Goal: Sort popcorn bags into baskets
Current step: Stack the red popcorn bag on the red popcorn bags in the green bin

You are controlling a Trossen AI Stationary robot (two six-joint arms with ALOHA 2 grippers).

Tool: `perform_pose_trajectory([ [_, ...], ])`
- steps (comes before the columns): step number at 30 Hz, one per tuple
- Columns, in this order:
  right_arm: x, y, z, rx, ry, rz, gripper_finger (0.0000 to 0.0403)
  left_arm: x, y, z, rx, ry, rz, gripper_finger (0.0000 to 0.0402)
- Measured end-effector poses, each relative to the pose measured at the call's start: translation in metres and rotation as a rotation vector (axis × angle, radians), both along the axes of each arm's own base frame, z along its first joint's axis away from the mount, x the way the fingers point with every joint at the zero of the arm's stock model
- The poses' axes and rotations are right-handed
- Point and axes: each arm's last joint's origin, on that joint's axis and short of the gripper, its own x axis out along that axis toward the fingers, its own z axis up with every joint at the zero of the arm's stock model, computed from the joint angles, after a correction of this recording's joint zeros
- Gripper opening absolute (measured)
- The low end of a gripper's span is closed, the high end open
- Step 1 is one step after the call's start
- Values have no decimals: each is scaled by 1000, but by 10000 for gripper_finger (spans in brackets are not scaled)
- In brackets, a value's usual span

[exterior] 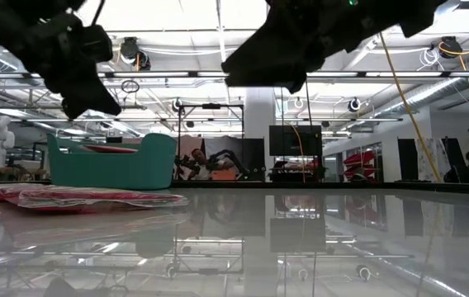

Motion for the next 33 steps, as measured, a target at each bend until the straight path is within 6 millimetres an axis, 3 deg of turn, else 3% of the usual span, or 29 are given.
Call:
perform_pose_trajectory([
  [9, 4, 26, -24, 27, 0, 43, 162, 8, -62, -24, 68, 4, -91, 55],
  [14, 11, 32, -33, 5, -72, 71, 162, 15, -80, -49, 40, 93, -52, 77],
  [20, 16, 31, -40, -34, -102, 86, 162, 24, -86, -75, 68, 172, -29, 78],
  [27, 20, 20, -40, -108, -98, 82, 162, 39, -77, -95, 186, 191, 9, 79],
  [33, 25, 2, -42, -84, -81, 17, 162, 67, -60, -98, 298, 52, -84, 79],
])
